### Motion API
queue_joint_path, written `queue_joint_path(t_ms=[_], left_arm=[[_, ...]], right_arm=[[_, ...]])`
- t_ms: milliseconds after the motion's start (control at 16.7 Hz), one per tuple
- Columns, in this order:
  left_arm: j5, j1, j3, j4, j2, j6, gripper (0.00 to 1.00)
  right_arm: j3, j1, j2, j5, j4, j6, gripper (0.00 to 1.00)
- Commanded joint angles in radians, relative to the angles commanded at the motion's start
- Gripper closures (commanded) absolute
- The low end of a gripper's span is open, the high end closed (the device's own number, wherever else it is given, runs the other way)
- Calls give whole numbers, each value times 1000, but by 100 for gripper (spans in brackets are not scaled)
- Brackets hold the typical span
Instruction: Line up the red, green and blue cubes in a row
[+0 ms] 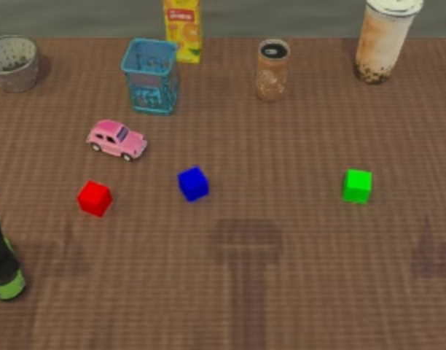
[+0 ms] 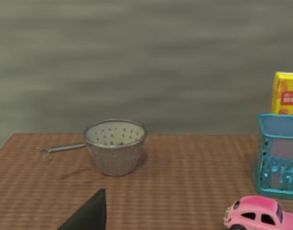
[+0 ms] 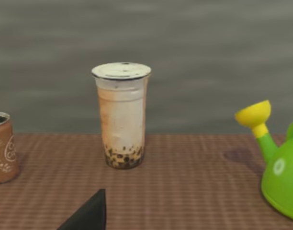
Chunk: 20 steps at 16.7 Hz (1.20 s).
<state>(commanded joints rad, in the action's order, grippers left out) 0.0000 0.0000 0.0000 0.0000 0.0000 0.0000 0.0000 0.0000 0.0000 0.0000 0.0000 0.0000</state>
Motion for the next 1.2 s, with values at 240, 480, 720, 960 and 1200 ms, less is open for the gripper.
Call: queue_joint_path(t_ms=[240,480,720,960,1200], left_arm=[[1,-5,30,-20,30,4,0],[2,-29,202,-129,219,24,0],[0,-64,467,-306,570,56,0],[0,-105,764,-516,1017,94,0],[1,-147,1051,-725,1442,131,0]], right_arm=[[0,0,0,0,0,0,0],[0,0,0,0,0,0,0],[0,0,0,0,0,0,0],[0,0,0,0,0,0,0],[0,0,0,0,0,0,0]])
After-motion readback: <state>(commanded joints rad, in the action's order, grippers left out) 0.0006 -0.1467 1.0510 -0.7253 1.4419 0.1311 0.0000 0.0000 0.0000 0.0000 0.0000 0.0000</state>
